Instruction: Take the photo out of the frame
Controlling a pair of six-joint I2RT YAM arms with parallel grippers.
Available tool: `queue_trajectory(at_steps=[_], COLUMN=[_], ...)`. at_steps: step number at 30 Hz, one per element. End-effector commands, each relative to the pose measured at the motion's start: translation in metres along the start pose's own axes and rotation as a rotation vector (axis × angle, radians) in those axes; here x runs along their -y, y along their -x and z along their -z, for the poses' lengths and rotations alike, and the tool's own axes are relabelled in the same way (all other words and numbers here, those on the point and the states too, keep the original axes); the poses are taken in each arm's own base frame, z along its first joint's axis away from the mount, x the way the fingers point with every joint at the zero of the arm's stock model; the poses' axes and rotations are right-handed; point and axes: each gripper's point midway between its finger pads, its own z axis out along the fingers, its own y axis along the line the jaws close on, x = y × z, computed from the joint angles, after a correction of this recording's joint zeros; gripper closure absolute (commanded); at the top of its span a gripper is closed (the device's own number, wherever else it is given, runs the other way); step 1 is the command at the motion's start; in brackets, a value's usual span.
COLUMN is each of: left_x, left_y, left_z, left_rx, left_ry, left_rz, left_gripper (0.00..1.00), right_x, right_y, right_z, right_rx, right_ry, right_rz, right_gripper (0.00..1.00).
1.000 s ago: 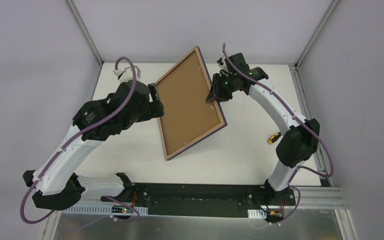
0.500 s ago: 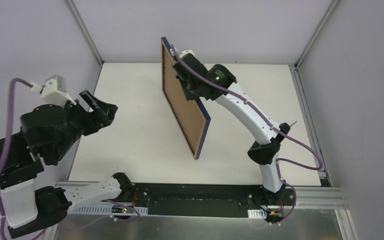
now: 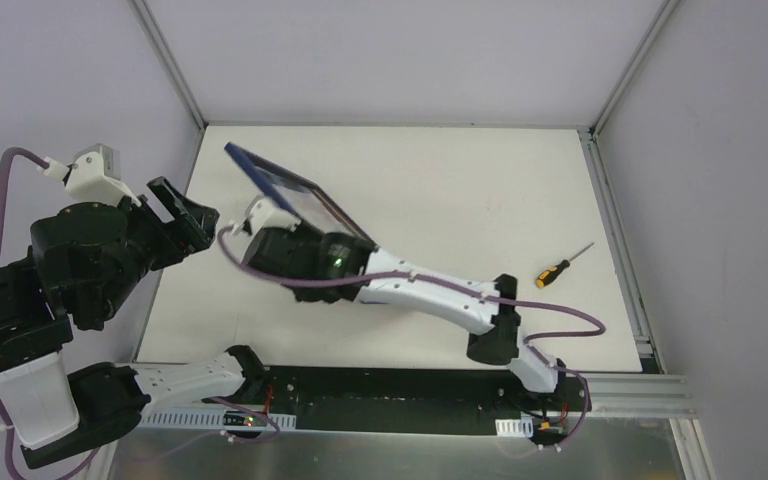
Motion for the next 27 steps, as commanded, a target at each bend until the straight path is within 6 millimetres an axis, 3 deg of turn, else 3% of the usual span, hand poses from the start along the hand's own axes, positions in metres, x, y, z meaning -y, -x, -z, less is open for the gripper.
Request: queue_trajectory(at_steps=[1,8,12,17,22,27], left_x=[-0.027,-0.037,-0.032,-0.024,-0.016,-0.015], left_y=[0.013,0.017,0.015,0.014,0.007,0.001], left_z=[0.008,0.013,0.009,0.003,-0.002,-0.003], left_rx=[0.067,0.097,0.081,0.063,0.032,0.011], left_ry=[0.083,0.094,0.096,0.096,0.081,0.072], left_rz=[-0.018,-0.013,-0.051,-0.09,-0.105,-0.104], left_gripper=[0.26,0.27,0.27,0.27,0.27,0.27], right_x=[-0.047,-0.114,-0.148,-0.189,-0.209,-0.21], right_y=[-0.001,-0.005,-0.013,-0.005,0.004,0.01], right_z=[-0.03,-0.056,-0.083,-0.113,-0.144,-0.177], right_rx=[0.04,0.132,0.173,0.227,0.279,0.306], right_ry=[-0.116,-0.026,0.001,0.062,0.08,0.062], right_rz=[0.179,0.173,0.176,0.164,0.155,0.132], right_gripper=[1.0,1.0,1.0,1.0,1.0,1.0])
